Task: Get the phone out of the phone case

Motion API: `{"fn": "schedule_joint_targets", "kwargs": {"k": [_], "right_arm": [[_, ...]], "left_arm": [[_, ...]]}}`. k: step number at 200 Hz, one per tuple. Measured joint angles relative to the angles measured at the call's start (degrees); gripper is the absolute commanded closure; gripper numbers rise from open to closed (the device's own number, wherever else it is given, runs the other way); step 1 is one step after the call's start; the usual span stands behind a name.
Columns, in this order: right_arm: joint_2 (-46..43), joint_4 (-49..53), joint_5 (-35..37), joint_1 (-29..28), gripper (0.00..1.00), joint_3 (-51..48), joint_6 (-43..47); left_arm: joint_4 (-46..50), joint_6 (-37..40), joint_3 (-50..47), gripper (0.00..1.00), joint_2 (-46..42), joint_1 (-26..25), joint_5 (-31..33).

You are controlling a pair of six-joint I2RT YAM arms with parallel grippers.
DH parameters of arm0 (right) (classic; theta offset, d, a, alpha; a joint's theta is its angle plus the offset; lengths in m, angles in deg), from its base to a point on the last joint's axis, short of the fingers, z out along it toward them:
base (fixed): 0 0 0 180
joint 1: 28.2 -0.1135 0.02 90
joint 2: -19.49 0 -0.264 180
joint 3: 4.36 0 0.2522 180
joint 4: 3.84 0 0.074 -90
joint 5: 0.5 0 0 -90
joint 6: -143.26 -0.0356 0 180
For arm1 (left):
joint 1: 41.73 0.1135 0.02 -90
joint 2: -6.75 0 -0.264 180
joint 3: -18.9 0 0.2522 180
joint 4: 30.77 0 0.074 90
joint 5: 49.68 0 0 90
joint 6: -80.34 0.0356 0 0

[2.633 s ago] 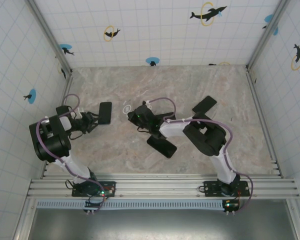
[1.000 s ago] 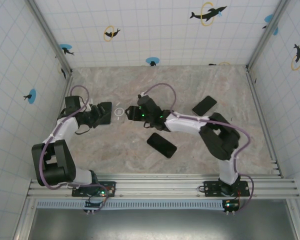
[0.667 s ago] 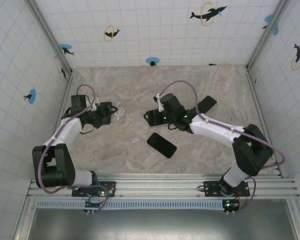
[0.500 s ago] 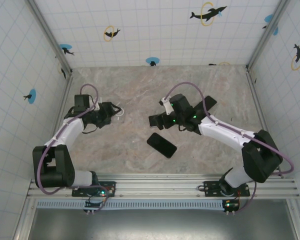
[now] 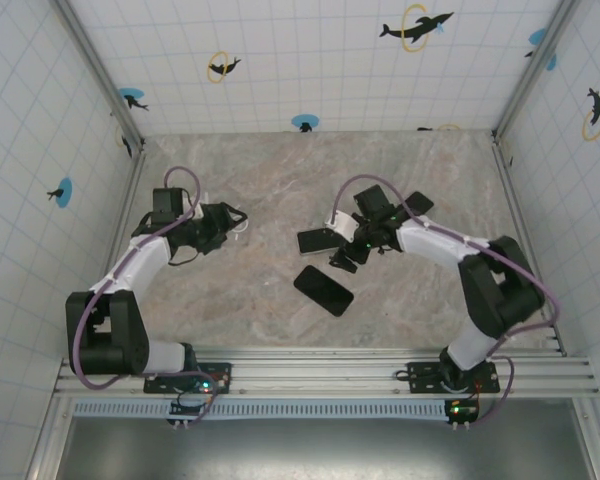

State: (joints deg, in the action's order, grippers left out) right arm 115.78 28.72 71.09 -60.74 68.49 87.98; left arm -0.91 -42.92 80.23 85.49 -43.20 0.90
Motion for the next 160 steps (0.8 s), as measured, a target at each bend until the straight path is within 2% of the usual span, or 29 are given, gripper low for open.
{"fn": "schedule_joint_targets", "kwargs": {"k": [69,160], "right_arm": [[14.21,2.99,-1.07,1.57,0.01,13.84,10.29],[23.39,5.88,-3.54,1.51,0.01,21.84,14.78]], "left_arm": [[0.13,0.04,0.39,0.02,1.07,-0.11,-1.05],[0.15,0.11,1.03,0.04,1.53,-0.59,-2.62]]}}
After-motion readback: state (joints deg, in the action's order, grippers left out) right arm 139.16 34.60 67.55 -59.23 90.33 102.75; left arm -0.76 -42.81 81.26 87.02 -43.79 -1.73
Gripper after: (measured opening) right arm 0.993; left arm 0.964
